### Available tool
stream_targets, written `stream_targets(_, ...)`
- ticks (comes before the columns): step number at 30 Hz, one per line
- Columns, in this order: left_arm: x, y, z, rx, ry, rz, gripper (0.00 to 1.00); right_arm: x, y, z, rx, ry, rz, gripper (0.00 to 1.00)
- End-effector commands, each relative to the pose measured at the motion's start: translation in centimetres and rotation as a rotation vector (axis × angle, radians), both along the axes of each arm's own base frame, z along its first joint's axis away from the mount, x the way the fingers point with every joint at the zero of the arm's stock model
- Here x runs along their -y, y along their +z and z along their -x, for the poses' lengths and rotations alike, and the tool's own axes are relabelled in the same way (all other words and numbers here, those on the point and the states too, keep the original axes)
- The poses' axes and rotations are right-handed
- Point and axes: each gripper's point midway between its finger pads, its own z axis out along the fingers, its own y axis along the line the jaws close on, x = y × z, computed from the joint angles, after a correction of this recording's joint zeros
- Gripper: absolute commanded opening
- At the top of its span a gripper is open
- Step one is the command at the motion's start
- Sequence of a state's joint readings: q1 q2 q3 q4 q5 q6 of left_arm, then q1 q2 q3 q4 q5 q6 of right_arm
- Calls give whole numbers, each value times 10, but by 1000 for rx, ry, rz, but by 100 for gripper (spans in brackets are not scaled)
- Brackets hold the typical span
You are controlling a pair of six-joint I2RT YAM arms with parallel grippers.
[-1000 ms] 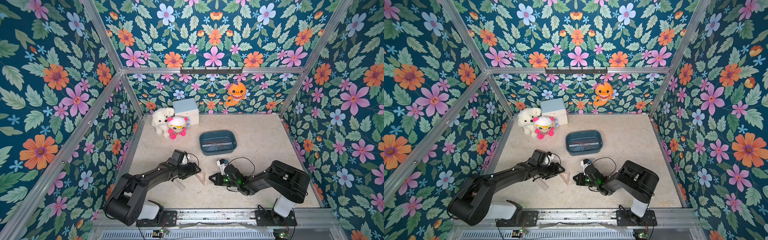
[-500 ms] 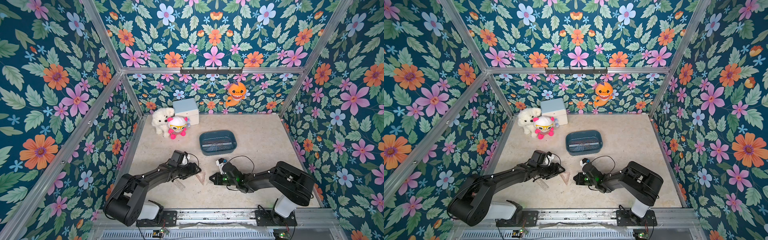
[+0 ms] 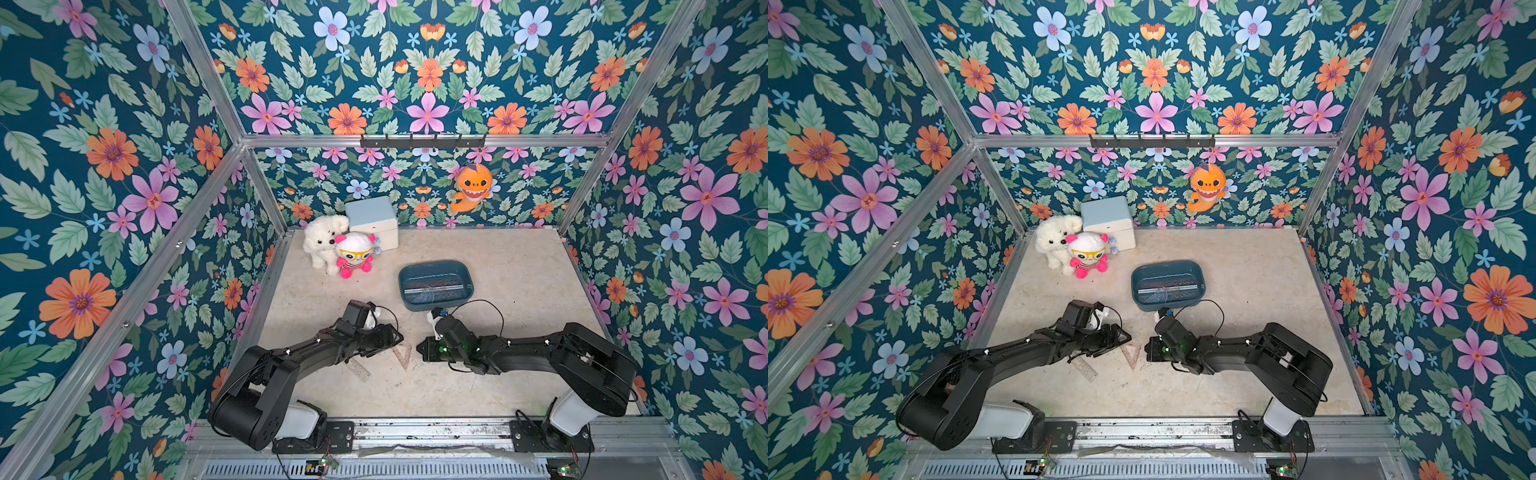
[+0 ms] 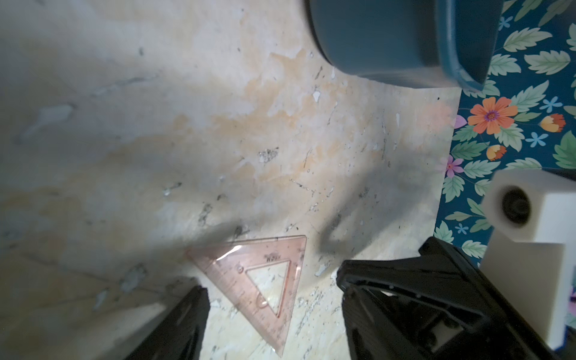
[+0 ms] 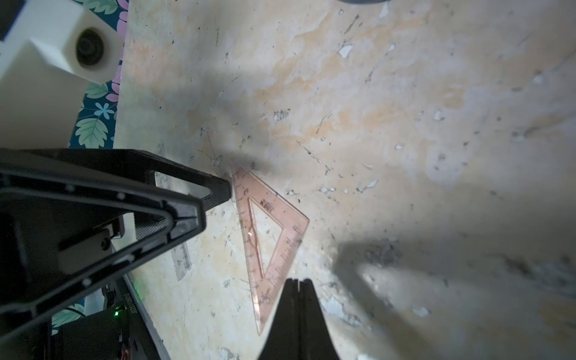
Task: Put the scattered rulers into the storage box
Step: Pick up the ruler from the center of the board.
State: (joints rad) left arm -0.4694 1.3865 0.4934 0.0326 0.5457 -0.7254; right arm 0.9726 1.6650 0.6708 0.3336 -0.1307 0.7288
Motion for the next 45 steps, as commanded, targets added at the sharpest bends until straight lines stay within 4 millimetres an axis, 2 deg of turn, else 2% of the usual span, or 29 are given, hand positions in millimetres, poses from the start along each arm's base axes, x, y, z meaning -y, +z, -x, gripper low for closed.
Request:
stream_targets(1, -30, -28, 21, -105, 45, -158, 74, -5, -8, 4, -5, 36, 33, 0)
stream_targets(6, -36, -22, 17, -85, 63, -165, 74, -15, -11, 6, -16, 60, 39, 0)
stream_targets(20, -38, -22, 17, -83, 60, -161, 74, -23, -12, 8, -19, 79, 53, 0)
stream_targets(38, -36, -25, 8, -86, 75, -158, 76, -9, -30, 17, -54, 66, 86, 0)
stream_targets(45, -35, -28, 2, -86, 91, -155, 75, -9, -27, 17, -46, 67, 77, 0)
